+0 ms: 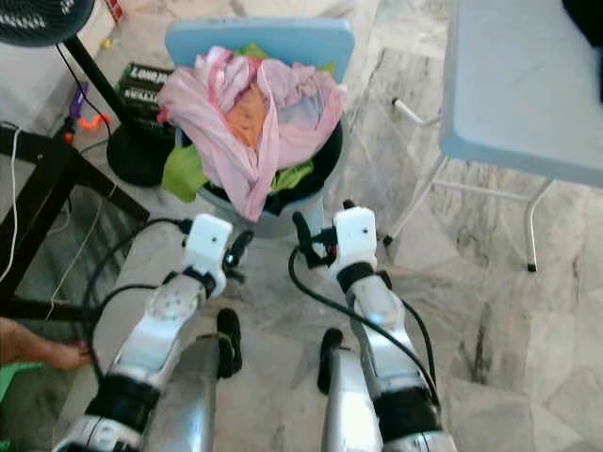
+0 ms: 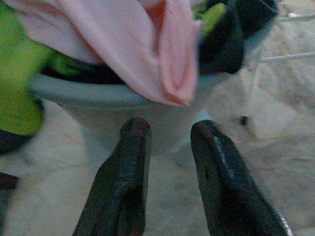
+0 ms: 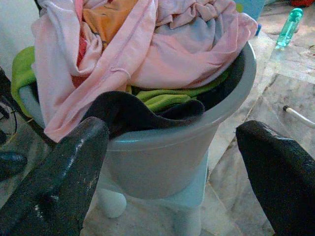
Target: Hang hanger
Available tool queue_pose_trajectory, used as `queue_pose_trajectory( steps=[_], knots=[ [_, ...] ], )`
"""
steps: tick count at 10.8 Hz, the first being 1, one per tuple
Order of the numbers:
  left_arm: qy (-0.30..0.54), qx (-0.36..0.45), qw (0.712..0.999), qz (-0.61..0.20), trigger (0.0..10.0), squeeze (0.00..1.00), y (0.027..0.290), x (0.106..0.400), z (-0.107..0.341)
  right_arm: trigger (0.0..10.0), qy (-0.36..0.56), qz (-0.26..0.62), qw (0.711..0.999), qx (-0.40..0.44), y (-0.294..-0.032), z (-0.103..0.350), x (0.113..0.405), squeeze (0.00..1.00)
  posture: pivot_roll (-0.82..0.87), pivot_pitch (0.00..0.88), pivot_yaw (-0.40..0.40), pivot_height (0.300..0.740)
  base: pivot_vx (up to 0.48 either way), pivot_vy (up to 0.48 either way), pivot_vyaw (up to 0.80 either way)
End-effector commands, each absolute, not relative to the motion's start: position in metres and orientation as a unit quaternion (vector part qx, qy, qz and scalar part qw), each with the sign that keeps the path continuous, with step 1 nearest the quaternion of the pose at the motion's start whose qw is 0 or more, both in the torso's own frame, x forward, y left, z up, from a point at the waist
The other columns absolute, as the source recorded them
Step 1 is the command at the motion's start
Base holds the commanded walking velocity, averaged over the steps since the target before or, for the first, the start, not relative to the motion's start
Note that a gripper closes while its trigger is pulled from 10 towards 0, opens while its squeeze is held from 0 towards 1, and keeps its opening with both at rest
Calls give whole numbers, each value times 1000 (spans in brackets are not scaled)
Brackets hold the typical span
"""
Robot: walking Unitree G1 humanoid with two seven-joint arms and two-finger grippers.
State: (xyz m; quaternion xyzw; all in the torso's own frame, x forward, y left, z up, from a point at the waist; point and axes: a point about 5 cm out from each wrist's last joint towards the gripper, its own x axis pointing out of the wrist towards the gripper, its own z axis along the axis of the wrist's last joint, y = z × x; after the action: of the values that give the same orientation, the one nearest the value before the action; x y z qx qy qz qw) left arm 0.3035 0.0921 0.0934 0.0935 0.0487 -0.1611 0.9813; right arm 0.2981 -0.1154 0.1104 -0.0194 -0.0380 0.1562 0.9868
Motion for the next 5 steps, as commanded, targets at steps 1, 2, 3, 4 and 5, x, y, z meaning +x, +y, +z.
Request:
queue_pose_trajectory(
  steps=[1, 2, 3, 4, 5],
  knots=[
    [1, 105, 987, -124, 10000, 1000, 103, 304, 107, 10000, -23, 156, 987, -19, -116, 103, 294, 0, -18, 361, -36, 740, 0, 0, 0],
    [-72, 123, 987, -69, 10000, 1000, 130, 321, 141, 10000, -22, 154, 988, -21, -119, 102, 293, 0, -23, 366, -38, 740, 0, 0, 0],
    [-76, 125, 988, -49, 10000, 1000, 143, 333, 153, 10000, -20, 153, 988, -22, -120, 102, 292, 0, -24, 374, -42, 740, 0, 0, 0],
    [-53, 124, 990, -33, 10000, 1000, 159, 348, 157, 10000, -19, 154, 988, -22, -121, 102, 290, 0, -27, 393, -47, 740, 0, 0, 0],
    [-48, 128, 990, -18, 10000, 1000, 172, 361, 165, 10000, -17, 155, 988, -23, -121, 102, 286, 0, -47, 414, -58, 740, 0, 0, 0]
  ],
)
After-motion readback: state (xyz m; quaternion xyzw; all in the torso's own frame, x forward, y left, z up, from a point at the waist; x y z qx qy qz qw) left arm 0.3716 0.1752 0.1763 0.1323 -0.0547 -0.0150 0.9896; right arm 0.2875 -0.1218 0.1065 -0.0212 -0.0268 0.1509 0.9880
